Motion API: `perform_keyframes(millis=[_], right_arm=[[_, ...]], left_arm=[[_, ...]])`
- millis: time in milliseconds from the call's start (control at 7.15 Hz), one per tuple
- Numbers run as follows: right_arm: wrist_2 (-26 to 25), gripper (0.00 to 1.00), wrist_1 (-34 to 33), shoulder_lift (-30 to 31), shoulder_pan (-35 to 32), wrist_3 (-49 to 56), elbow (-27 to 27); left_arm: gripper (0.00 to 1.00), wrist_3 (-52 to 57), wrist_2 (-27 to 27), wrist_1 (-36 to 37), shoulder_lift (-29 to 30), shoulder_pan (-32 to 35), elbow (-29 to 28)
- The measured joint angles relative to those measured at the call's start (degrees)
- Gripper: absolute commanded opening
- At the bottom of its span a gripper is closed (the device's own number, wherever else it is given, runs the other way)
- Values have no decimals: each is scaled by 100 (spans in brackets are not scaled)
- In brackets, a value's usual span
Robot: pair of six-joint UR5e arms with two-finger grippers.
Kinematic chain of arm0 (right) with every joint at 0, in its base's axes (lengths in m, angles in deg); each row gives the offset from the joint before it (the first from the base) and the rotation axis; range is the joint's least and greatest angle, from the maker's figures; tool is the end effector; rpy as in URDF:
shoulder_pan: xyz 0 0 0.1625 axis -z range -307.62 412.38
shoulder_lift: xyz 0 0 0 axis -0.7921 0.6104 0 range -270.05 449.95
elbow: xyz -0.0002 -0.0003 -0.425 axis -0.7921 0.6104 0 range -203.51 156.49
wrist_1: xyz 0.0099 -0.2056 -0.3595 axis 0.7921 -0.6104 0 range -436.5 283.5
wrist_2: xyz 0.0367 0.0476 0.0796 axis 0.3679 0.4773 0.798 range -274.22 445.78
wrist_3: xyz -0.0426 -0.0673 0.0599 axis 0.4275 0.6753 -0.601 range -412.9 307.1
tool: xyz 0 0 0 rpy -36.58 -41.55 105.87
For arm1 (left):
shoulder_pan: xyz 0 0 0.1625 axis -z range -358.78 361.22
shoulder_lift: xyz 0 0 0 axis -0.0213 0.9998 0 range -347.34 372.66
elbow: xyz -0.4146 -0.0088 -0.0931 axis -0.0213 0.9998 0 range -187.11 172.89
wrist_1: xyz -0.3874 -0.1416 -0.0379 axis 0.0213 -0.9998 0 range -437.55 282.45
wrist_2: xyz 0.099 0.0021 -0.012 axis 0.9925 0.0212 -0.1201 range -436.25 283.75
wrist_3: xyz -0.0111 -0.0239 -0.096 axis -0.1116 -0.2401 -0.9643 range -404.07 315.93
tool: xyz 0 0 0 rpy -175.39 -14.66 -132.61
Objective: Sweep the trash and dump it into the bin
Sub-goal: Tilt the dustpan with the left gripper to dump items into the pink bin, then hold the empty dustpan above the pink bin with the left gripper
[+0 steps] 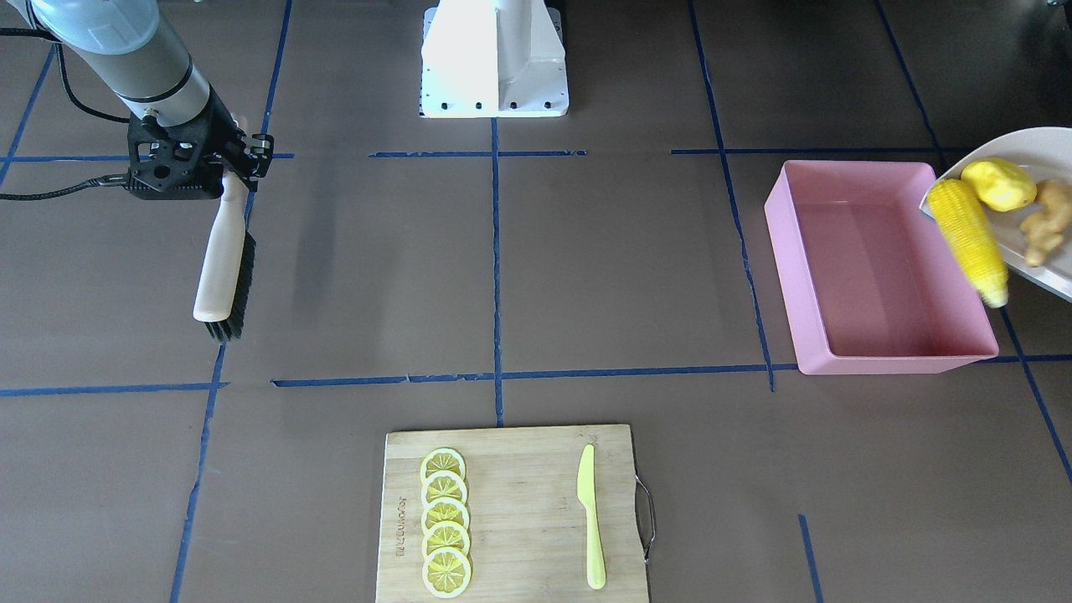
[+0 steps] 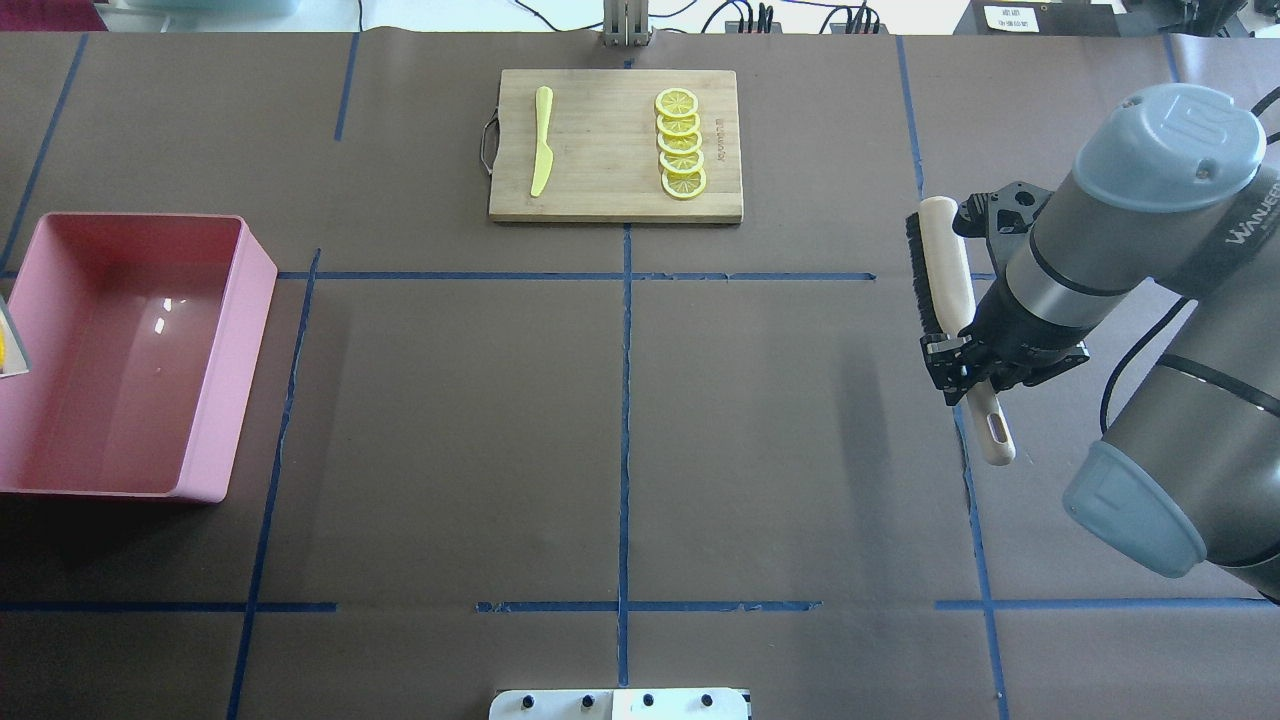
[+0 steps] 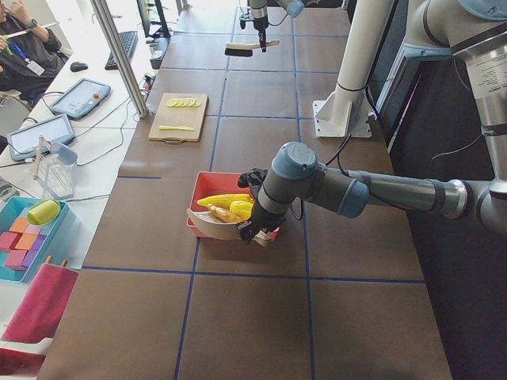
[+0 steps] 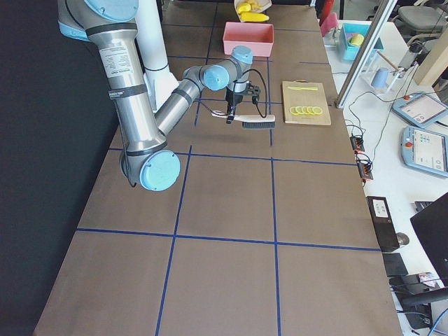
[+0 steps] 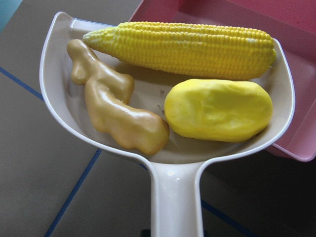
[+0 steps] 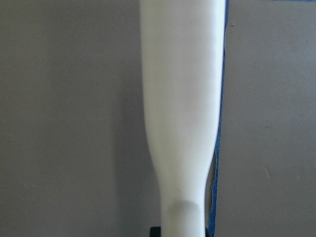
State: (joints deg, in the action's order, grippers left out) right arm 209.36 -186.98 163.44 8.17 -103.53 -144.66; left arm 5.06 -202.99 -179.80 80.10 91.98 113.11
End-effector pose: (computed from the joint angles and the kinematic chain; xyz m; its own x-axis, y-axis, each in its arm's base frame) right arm -0.3122 -0.4129 0.3084 0.7465 -0.0110 0.6653 0.0954 0.9913 -0.0907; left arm -0.0783 -0.3456 0.5437 0.5354 0.8373 -0.1105 -0.5999 0.4692 0.6481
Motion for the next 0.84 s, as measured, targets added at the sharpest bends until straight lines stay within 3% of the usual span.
perform_keyframes(millis=[559, 839], right_arm=[[-34, 0, 0, 8, 6, 0, 20], [-35, 0, 0, 6, 9, 0, 20]], left_arm=[[0, 294, 896, 673, -58, -160, 519], [0, 437, 1080, 993, -53, -212, 722]])
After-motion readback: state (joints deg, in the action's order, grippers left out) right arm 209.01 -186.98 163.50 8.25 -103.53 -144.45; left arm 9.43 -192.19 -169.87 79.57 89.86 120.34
